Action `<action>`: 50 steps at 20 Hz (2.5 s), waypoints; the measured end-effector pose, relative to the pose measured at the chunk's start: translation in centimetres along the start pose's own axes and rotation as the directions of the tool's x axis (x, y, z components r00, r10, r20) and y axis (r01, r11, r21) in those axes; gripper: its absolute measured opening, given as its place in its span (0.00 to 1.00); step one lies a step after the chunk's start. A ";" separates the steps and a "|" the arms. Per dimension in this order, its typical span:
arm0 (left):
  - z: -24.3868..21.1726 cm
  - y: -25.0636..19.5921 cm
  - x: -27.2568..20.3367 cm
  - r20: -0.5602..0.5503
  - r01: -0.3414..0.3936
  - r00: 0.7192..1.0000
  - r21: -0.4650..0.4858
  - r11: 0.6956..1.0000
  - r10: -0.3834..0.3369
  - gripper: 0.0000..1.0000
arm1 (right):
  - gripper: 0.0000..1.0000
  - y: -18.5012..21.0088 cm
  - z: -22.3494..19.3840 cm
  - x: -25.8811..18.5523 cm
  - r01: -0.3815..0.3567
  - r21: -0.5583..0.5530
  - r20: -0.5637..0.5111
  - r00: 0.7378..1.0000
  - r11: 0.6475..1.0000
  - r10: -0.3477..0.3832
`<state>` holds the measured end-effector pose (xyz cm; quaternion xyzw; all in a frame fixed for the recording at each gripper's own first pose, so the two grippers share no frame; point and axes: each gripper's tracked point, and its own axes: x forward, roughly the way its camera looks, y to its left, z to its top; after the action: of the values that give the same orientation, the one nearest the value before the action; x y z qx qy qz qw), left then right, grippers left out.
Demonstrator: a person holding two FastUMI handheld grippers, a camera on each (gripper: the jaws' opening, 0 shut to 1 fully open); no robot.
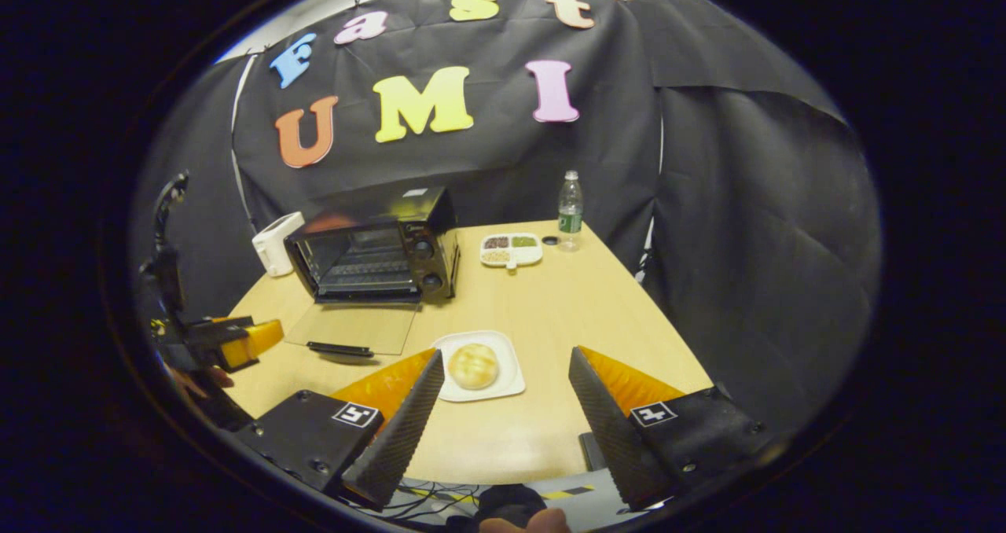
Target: Open the electric oven with the left hand, put the food in, and close the electric oven.
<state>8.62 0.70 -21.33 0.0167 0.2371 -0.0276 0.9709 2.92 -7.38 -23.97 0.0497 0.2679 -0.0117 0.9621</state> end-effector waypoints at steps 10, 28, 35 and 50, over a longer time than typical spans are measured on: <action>5.5 0.2 -7.1 0.083 -0.033 0.996 -0.048 0.998 0.037 0.93 | 1.00 2.0 -7.0 10.1 -0.048 -0.021 -0.153 0.987 0.999 0.044; 4.7 2.5 -8.4 0.014 -0.151 0.988 -0.100 0.983 0.153 0.93 | 0.67 3.5 -9.1 16.7 -0.091 -0.043 -0.254 0.964 0.995 0.077; 5.3 2.3 -8.8 0.039 -0.126 0.991 -0.109 0.986 0.131 0.93 | 0.47 5.4 -6.0 13.5 -0.135 0.118 -0.211 0.965 0.984 0.158; 2.6 8.1 -13.4 0.031 -0.153 0.987 -0.105 0.983 0.157 0.93 | 0.41 22.5 2.9 15.4 -0.269 0.346 -0.004 0.957 0.899 0.289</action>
<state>-1.58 9.29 -12.62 -0.0151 0.2170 0.0598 0.9742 18.74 14.75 -27.43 0.2540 0.2785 0.0813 0.9227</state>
